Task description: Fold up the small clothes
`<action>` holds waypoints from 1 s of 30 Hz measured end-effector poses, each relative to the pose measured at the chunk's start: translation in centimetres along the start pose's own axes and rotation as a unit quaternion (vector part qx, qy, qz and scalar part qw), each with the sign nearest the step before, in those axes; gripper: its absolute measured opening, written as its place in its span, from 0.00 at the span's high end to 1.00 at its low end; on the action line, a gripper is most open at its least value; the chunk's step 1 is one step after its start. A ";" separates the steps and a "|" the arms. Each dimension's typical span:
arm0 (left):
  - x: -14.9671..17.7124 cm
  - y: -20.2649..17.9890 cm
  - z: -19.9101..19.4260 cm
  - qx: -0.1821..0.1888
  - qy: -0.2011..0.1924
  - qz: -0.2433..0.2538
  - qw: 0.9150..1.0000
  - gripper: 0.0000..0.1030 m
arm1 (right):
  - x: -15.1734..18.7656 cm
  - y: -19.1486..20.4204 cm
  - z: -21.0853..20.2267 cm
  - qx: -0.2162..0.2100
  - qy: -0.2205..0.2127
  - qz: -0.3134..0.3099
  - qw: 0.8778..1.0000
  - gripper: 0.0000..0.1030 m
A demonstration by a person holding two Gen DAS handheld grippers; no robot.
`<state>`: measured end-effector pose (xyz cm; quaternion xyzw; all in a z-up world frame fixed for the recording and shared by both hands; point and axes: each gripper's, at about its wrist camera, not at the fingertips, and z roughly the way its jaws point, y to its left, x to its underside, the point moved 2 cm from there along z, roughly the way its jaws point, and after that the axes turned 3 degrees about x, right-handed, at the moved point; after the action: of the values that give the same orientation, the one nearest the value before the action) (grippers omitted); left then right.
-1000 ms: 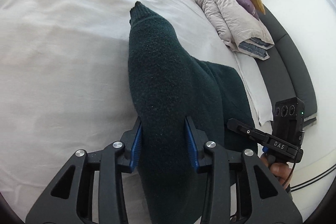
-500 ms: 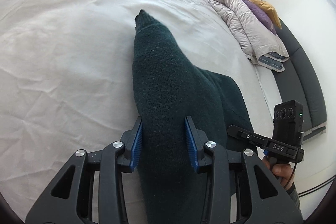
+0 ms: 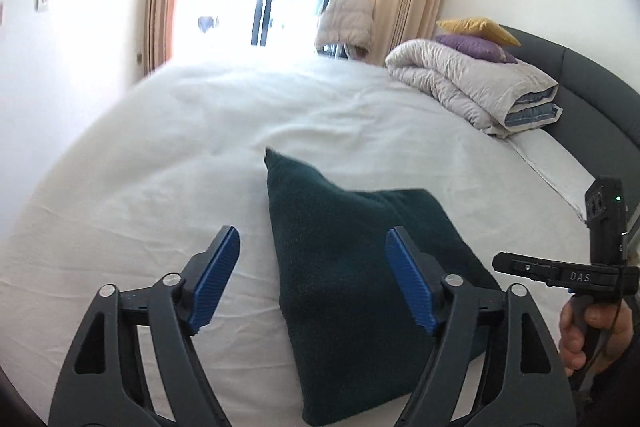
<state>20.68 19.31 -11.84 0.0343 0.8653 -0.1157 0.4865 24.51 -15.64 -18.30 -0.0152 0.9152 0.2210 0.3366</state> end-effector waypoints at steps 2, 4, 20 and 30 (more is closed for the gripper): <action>-0.5 -2.5 -4.0 -0.038 -0.061 0.050 0.996 0.02 | 0.5 0.9 -3.2 0.017 -0.044 -0.018 0.999 0.27; -0.4 -4.6 -7.9 -0.071 -0.120 0.093 0.986 0.00 | 1.2 2.3 -6.2 0.037 -0.088 -0.038 0.995 0.18; 0.7 -8.9 -23.0 -0.146 -0.122 0.041 0.981 0.00 | 5.4 9.8 -24.3 0.115 -0.315 -0.146 0.931 0.00; 4.9 -7.9 -22.1 -0.134 -0.026 0.009 0.991 0.00 | 7.3 9.7 -23.1 0.136 -0.224 -0.108 0.959 0.00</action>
<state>-1.69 16.54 -3.60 -0.0269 0.8595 0.0050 0.5104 3.07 -15.55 -3.45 -0.0181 0.8307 0.0547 0.5537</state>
